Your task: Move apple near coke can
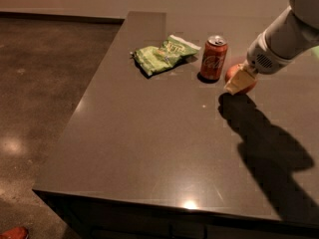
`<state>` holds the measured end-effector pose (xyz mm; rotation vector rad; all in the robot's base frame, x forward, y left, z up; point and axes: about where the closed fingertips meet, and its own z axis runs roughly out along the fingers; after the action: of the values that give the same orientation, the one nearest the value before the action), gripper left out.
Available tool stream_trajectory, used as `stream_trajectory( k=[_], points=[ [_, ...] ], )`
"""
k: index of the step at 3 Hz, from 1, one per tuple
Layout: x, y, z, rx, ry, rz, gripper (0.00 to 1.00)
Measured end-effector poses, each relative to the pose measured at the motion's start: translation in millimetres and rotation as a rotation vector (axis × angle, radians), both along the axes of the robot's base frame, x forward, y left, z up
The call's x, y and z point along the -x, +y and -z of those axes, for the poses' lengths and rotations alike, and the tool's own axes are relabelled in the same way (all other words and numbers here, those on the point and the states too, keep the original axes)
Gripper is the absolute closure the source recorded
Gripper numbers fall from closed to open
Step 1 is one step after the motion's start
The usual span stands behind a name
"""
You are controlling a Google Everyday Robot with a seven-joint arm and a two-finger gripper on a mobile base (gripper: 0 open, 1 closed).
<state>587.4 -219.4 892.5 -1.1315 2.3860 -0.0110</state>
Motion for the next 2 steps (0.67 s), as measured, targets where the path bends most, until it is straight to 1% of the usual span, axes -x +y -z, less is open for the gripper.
stream_trajectory(
  k=[1, 2],
  points=[
    [-6.2, 3.4, 10.9, -0.03, 0.003, -0.005, 1.0],
    [-9.8, 12.4, 18.0, -0.056, -0.006, -0.024, 0.82]
  ],
)
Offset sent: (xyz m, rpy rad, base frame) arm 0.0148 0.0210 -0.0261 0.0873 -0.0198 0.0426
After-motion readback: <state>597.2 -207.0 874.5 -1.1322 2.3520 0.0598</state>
